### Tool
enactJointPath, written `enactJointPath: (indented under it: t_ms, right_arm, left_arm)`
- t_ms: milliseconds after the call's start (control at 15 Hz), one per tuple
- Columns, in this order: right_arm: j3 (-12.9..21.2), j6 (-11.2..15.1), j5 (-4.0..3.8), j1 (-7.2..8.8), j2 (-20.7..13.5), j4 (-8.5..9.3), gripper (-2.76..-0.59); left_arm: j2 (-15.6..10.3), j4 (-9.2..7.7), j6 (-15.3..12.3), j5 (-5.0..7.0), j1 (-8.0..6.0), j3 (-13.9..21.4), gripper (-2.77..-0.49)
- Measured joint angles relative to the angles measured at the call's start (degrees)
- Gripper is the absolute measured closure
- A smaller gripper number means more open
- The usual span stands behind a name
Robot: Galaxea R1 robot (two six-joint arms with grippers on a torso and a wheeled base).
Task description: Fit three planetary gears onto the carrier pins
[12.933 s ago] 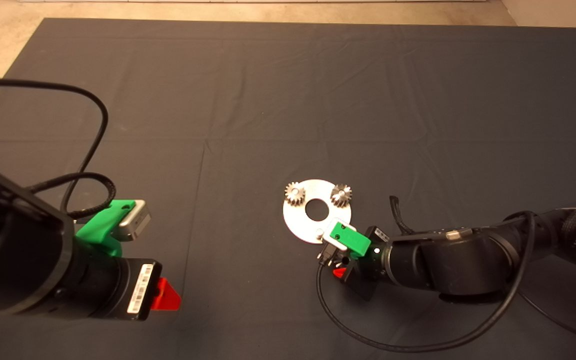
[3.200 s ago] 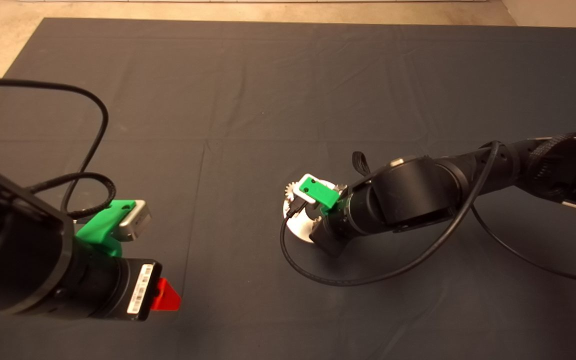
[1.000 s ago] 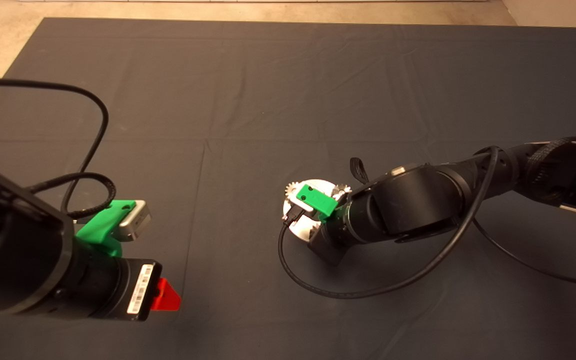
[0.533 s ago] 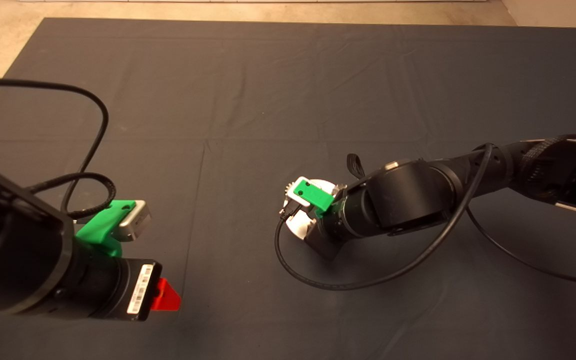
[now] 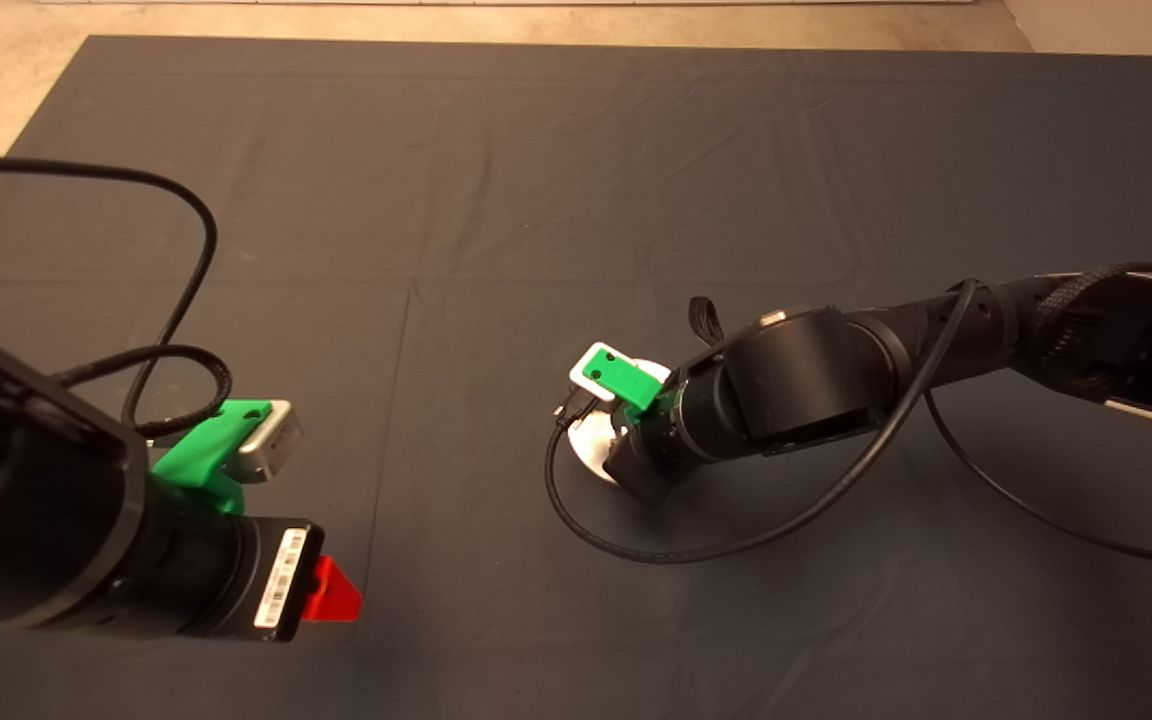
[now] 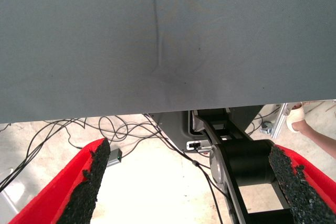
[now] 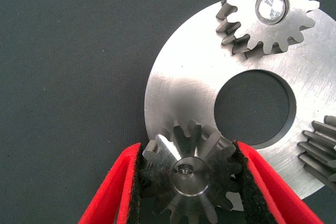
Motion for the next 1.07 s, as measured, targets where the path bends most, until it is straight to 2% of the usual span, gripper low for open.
enactJointPath:
  t_ms: [600, 867, 1067]
  right_arm:
    - [-0.05, -1.26, 0.02, -0.02, -0.26, 0.01, -1.08]
    - [0.55, -1.42, 1.07, -0.07, -1.35, 0.00, -1.08]
    - [1.51, -1.44, 1.00, -0.06, -2.43, -0.19, -1.08]
  left_arm:
    - [0.00, 0.00, 0.00, 0.00, 0.00, 0.00, -2.17]
    - [0.00, 0.00, 0.01, -0.02, -0.02, 0.00, -2.17]
    - [0.00, 0.00, 0.01, 0.00, 0.00, 0.00, -2.17]
